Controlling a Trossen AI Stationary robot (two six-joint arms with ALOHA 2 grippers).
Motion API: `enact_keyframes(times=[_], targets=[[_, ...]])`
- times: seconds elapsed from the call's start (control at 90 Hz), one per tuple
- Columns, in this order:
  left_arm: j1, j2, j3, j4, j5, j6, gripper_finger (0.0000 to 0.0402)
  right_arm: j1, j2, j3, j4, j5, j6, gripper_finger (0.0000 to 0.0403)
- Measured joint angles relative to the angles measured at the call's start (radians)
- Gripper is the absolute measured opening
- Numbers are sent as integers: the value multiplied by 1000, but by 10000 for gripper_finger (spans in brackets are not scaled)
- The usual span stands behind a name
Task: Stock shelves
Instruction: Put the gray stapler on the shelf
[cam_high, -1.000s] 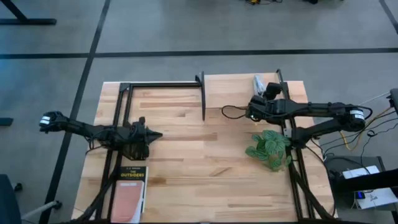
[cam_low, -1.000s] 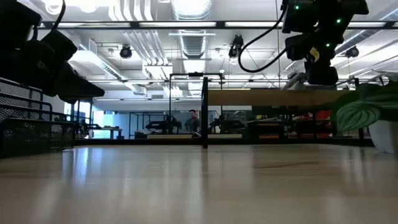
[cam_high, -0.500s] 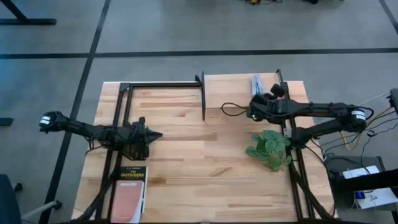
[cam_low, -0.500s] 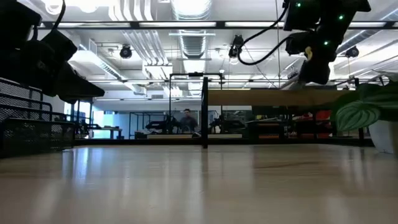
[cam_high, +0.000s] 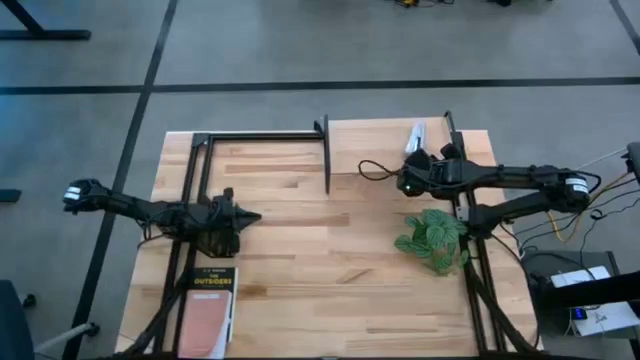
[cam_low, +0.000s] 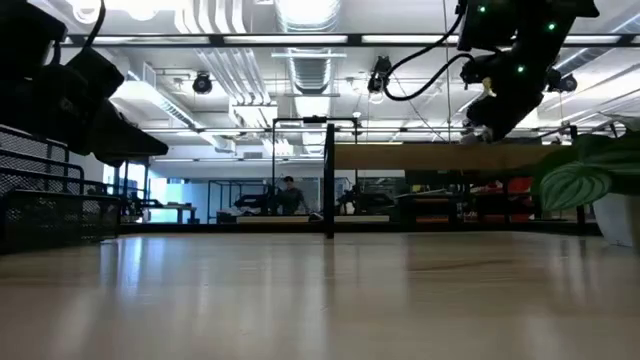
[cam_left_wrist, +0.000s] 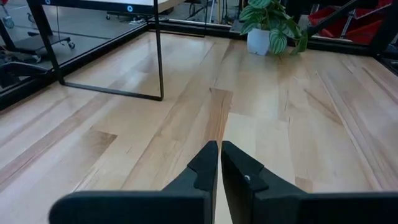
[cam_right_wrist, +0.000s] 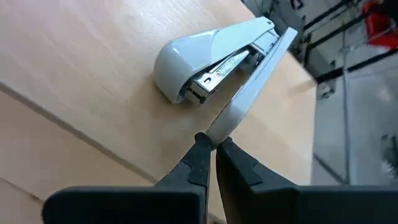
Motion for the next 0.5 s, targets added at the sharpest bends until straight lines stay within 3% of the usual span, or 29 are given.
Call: enact_keyframes(times=[0.5], targets=[[0, 0, 0, 0, 0, 0, 4, 11, -14, -6, -4, -25, 257, 11]])
